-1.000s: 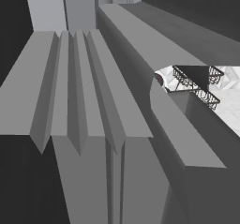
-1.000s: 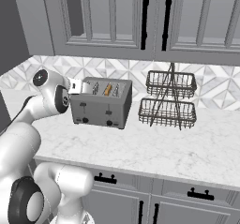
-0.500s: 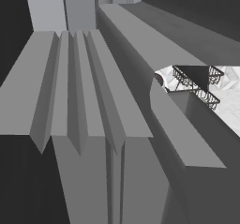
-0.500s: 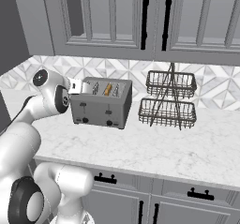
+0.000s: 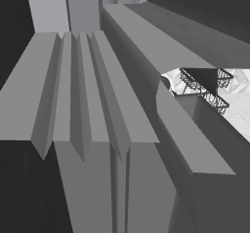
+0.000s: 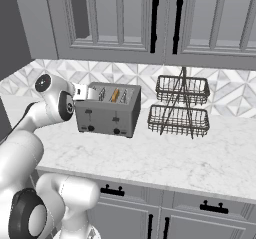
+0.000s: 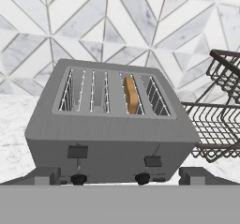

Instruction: Start the toaster. Once the lever pops up, take the bread to the plate on the dining counter.

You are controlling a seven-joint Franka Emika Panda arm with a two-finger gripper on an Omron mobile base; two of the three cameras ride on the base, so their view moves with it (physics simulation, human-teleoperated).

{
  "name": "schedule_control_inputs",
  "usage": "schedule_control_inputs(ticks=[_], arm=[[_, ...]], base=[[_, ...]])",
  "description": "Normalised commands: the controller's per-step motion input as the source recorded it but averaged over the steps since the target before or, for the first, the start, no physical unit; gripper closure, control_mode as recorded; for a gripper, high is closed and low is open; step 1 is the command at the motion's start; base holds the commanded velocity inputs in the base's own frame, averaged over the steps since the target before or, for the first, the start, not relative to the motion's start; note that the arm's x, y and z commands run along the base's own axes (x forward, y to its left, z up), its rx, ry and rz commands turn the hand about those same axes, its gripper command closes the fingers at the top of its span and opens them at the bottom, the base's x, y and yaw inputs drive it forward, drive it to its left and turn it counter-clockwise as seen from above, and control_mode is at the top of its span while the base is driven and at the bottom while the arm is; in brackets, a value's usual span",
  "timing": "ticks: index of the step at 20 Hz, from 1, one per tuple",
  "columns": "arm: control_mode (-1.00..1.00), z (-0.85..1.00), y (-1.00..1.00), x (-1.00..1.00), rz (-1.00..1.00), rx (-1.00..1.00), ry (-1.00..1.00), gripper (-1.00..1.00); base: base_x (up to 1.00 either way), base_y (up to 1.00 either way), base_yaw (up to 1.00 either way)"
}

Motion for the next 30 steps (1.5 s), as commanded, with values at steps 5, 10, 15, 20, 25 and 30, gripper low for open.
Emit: schedule_control_inputs(ticks=[5, 10, 15, 20, 25, 30], arm=[[-1.00, 0.00, 0.00, 0.00, 0.00, 0.00, 0.00, -1.00], [-1.00, 0.00, 0.00, 0.00, 0.00, 0.00, 0.00, -1.00], [-1.00, 0.00, 0.00, 0.00, 0.00, 0.00, 0.00, -1.00], [-1.00, 0.00, 0.00, 0.00, 0.00, 0.00, 0.00, -1.00], [-1.00, 0.00, 0.00, 0.00, 0.00, 0.00, 0.00, -1.00], [-1.00, 0.00, 0.00, 0.00, 0.00, 0.00, 0.00, -1.00]], base=[[0.00, 0.00, 0.00], [0.00, 0.00, 0.00], [0.00, 0.00, 0.00], [0.00, 0.00, 0.00], [0.00, 0.00, 0.00], [0.00, 0.00, 0.00]])
